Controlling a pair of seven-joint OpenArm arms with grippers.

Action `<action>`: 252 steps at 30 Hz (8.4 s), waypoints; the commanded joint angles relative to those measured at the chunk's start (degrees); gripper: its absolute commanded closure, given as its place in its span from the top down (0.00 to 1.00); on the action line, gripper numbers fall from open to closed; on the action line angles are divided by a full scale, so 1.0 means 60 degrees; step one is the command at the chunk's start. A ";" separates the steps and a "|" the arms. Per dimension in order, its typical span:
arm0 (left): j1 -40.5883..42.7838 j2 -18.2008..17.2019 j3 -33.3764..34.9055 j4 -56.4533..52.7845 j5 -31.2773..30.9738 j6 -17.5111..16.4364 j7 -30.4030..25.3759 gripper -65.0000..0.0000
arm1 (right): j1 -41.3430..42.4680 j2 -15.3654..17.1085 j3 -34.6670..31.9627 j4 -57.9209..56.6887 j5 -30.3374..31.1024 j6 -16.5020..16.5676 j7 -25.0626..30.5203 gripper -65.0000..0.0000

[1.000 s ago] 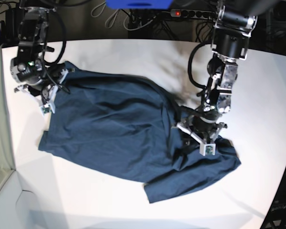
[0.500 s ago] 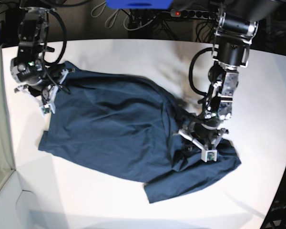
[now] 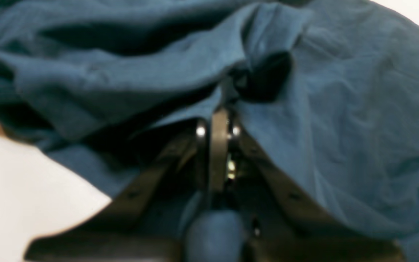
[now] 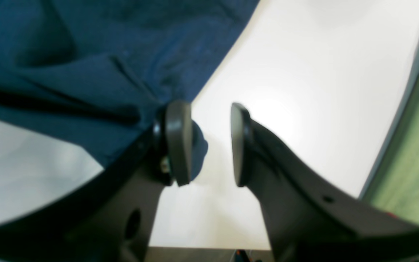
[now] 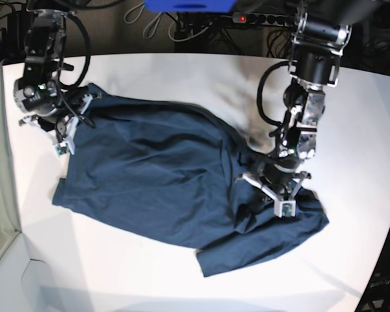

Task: Layout the t-shirt on the table in an organized manner, then fold the t-shirt properly
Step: 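Grasp the shirt fabric with the left gripper and lift it, then drag the held fabric back with the left gripper to spread the shirt, then pull the held collar corner outward with the right gripper, then lower the left gripper onto the shirt's middle and grasp the fabric, then drag the grasped fabric back with the left gripper to flatten it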

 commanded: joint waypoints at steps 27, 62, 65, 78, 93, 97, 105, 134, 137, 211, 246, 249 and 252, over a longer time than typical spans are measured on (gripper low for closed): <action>0.6030 0.0840 -0.6857 0.8279 -0.3715 -0.0115 0.4584 0.00 | 0.0100 0.0072 -0.0020 0.0165 0.0046 -0.0011 0.0135 0.30; 0.7862 0.0811 -1.1326 0.7766 -0.7715 -0.0130 0.8731 0.04 | -0.0237 -0.0133 -0.0005 0.0297 0.0060 -0.0011 0.0135 0.30; 0.7847 0.0869 -1.1326 0.7766 -0.7744 -0.0130 0.8877 0.16 | -0.0251 -0.0177 -0.0005 0.0546 0.0060 -0.0011 0.0091 0.30; 0.7612 0.0782 -1.1311 0.7766 -0.7803 -0.0130 0.8951 0.36 | -0.0237 -0.0236 -0.0049 0.0751 0.0060 0.0003 0.0062 0.30; 0.5766 -0.0171 -1.2659 0.7766 -0.7715 -0.0130 0.8936 0.36 | 0.0144 -0.1423 -0.1558 0.0385 0.0046 0.0091 -0.0202 0.28; 0.4829 -0.0259 -1.2674 0.7664 -0.7700 -0.0115 0.8951 0.36 | 0.0247 -0.1203 -0.1500 -0.0216 0.0046 0.0091 -0.0011 0.11; 0.3319 -0.0435 -1.2659 0.5539 -0.7700 -0.0056 0.8951 0.36 | 0.0203 -0.0749 -0.1236 -0.1403 0.0017 0.0091 0.0765 0.00; 0.2777 -0.0713 -0.9992 0.2814 -0.7715 -0.0115 0.8833 0.62 | 0.0994 -0.0060 0.1929 0.0736 0.0046 0.0106 0.0296 0.00; 0.2689 -0.0713 -0.8952 0.2814 -0.7715 -0.0100 0.8511 0.75 | 0.0716 -0.0368 0.1504 0.1425 0.0046 0.0106 -0.0231 0.00; 0.2968 0.1060 0.2491 0.4602 1.1523 -0.0100 0.3207 0.61 | 0.0071 -0.0793 0.0859 0.1484 0.0046 0.0106 -0.0378 0.00; 0.4946 0.0064 -0.4923 0.5217 -0.0110 -0.0144 0.3207 0.79 | 0.0086 -0.0793 0.0376 0.1484 0.0046 0.0106 -0.0363 0.00; 0.4946 -0.0054 -0.4703 0.5070 -0.0315 -0.0144 0.3192 0.79 | 0.0086 -0.0793 0.0317 0.1484 0.0046 0.0106 -0.0363 0.00; 0.5004 -0.0083 -0.4351 0.5056 -0.0271 -0.0144 0.3192 0.79 | 0.0071 -0.0793 0.0317 0.1484 0.0046 0.0106 -0.0363 0.00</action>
